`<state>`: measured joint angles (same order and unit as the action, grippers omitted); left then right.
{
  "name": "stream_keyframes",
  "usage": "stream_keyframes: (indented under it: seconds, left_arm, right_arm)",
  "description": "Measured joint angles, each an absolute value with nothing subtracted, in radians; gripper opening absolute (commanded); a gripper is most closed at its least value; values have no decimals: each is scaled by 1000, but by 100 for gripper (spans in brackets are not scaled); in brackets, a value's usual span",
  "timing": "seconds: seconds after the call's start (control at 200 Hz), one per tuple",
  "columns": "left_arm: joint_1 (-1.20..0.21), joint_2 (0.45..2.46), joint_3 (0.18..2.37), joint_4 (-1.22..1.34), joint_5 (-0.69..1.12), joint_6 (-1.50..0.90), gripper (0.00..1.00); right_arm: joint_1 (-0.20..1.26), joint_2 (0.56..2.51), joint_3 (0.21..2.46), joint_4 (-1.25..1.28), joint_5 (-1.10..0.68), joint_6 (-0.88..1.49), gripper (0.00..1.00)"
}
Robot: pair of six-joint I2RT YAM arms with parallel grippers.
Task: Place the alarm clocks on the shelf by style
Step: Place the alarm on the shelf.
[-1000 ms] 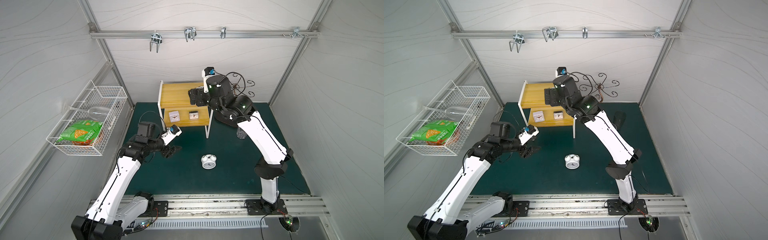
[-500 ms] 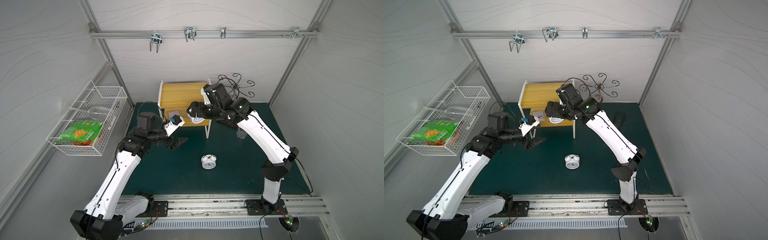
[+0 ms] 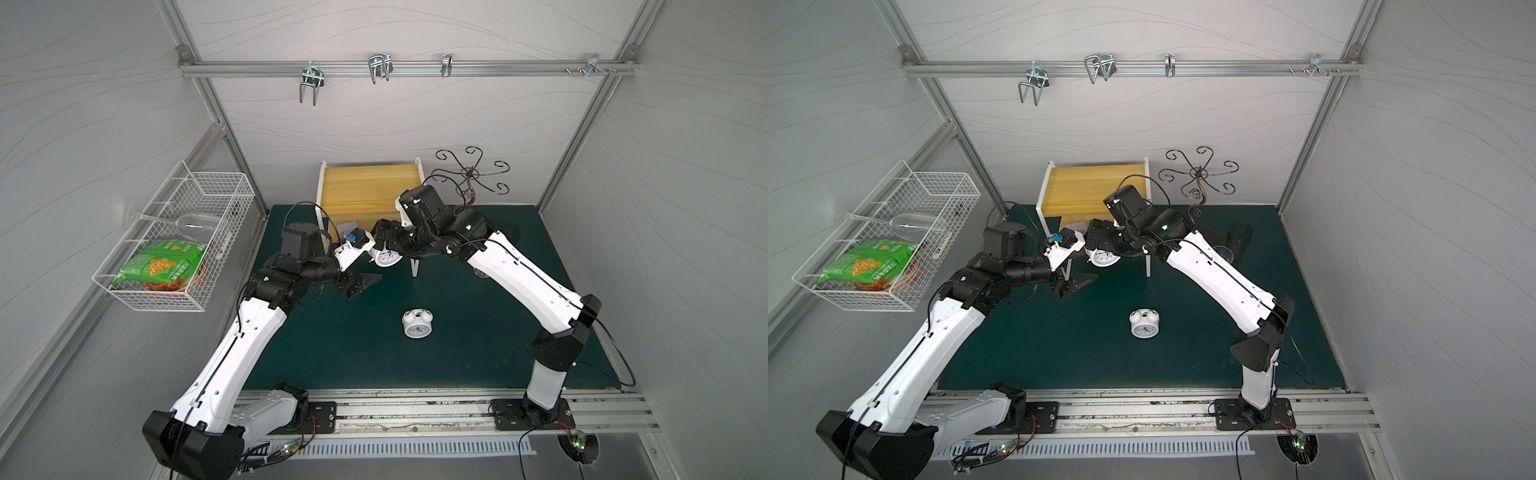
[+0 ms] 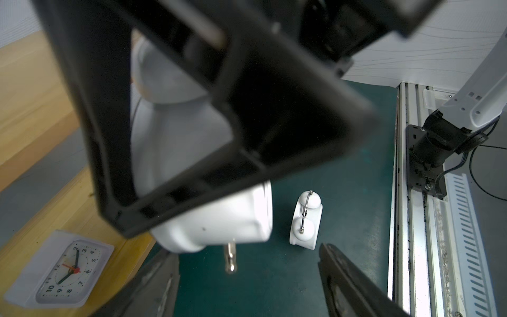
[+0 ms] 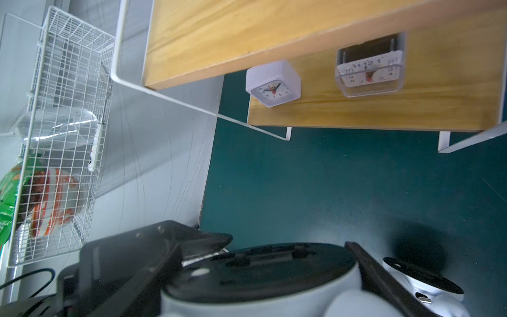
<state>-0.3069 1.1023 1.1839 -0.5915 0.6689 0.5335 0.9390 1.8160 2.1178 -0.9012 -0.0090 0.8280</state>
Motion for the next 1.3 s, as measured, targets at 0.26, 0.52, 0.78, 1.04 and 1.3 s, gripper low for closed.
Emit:
stream_keyframes:
  seconds: [0.26, 0.52, 0.78, 1.04, 1.3]
  left_arm:
    - [-309, 1102, 1184, -574, 664, 516, 76]
    - [-309, 1103, 1184, -566, 662, 490, 79]
    - [-309, 1103, 1184, -559, 662, 465, 73]
    - [-310, 1103, 1184, -559, 665, 455, 63]
    - [-310, 1102, 1184, -559, 665, 445, 54]
  right_arm:
    - [954, 1800, 2106, -871, -15, 849, 61]
    - [968, 1794, 2075, -857, -14, 850, 62]
    - [974, 1779, 2024, -824, -15, 866, 62]
    - [974, 1768, 2015, -805, -14, 868, 66]
    - [974, 1766, 2004, -793, -14, 869, 71]
